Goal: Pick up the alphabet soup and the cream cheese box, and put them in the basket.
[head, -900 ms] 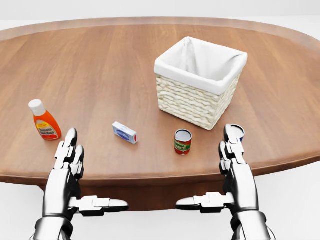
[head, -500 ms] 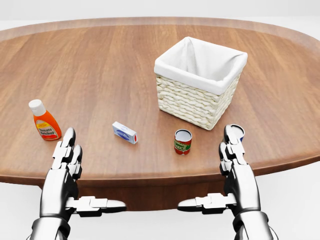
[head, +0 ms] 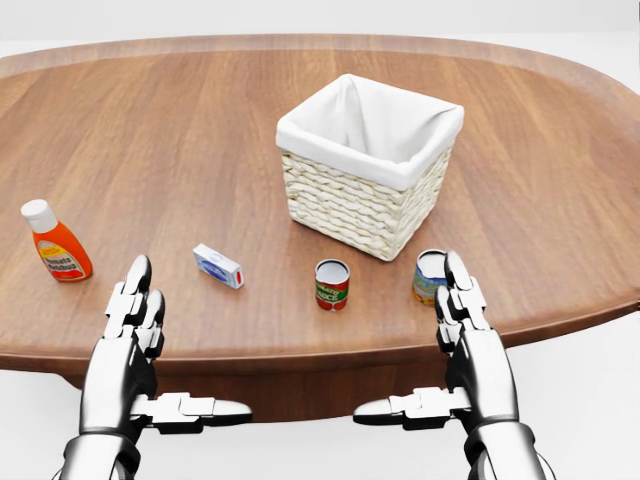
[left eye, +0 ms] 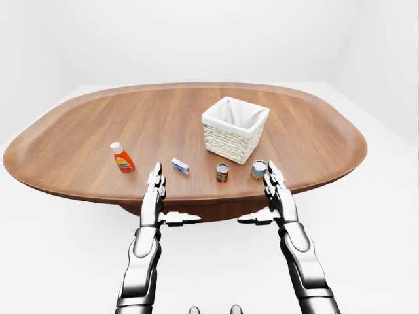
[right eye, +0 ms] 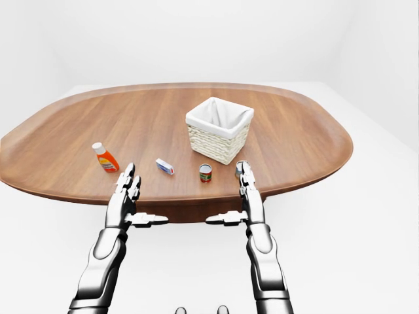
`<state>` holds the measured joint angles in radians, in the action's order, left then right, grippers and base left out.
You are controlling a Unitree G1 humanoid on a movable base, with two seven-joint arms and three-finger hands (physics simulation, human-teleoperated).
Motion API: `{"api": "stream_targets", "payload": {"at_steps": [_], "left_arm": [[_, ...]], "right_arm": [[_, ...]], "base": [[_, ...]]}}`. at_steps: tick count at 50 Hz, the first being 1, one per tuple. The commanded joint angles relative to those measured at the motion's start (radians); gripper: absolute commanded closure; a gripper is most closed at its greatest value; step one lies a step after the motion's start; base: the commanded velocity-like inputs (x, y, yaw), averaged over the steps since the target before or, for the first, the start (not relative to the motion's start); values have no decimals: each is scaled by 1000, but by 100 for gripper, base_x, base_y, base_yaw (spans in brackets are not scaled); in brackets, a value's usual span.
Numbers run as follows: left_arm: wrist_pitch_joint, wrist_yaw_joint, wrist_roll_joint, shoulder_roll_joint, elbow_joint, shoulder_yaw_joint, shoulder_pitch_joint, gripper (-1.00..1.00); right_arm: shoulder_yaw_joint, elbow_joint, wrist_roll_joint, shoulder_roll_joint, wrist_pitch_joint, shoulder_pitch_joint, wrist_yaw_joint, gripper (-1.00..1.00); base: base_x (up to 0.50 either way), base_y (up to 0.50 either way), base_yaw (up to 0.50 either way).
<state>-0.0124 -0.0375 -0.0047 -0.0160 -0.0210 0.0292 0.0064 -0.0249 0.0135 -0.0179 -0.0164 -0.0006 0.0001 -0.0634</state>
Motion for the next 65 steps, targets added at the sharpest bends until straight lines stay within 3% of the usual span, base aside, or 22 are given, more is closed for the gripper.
{"api": "stream_targets", "payload": {"at_steps": [1,7,8,11,19,21,25,35,38,40,41,47,49,54,58,60,62,65], "left_arm": [[-13,1,2,1,-19,-3,6,-100],[-6,2,4,2,-20,-3,9,-100],[3,1,2,1,-4,-1,3,-100],[16,0,2,-1,16,2,-4,-100],[-9,2,4,1,-17,-4,6,-100],[7,1,5,0,2,-2,1,-100],[-3,1,5,1,-12,-3,5,-100],[-2,0,8,1,-6,-4,3,-100],[18,-2,7,-1,23,0,-6,-100],[17,-2,7,-1,20,0,-5,-100],[2,0,8,1,-4,-4,3,-100],[18,-1,7,0,19,-1,-4,-100],[3,0,9,1,-3,-4,3,-100],[19,-1,9,0,18,-2,-2,-100],[5,1,14,1,-5,-7,6,-100],[24,1,16,0,23,-4,-3,-100],[5,1,16,1,-4,-7,5,-100],[2,2,16,2,-10,-7,7,-100]], "right_arm": [[4,-8,7,1,0,5,-1,-100],[3,-11,4,1,3,5,-4,-100],[-1,11,2,0,-10,-2,-5,-100],[3,-7,6,1,0,4,-4,-100],[4,7,11,0,-12,0,-3,-100],[3,9,12,0,-14,0,-2,-100],[4,6,13,1,-14,2,-1,-100],[3,8,15,1,-14,-1,2,-100],[5,7,19,1,-15,0,4,-100],[5,9,19,0,-17,-1,3,-100],[5,7,20,0,-16,0,3,-100],[7,9,27,0,-23,2,3,-100],[7,3,28,1,-17,3,3,-100],[7,12,30,0,-23,2,2,-100],[7,15,31,0,-23,0,3,-100],[6,23,31,0,-32,-1,2,-100],[8,8,32,1,-22,3,3,-100],[8,9,32,1,-23,2,5,-100]], "base": [[0,-20,0],[0,-20,0],[0,-20,0],[0,-20,0],[0,-20,0],[0,-19,0],[0,-16,0],[0,-5,0],[0,0,0],[0,0,0],[0,0,0],[21,-6,0],[32,-8,0],[35,-10,0],[39,-12,0],[40,-12,0],[39,-12,0],[40,-12,0]]}}
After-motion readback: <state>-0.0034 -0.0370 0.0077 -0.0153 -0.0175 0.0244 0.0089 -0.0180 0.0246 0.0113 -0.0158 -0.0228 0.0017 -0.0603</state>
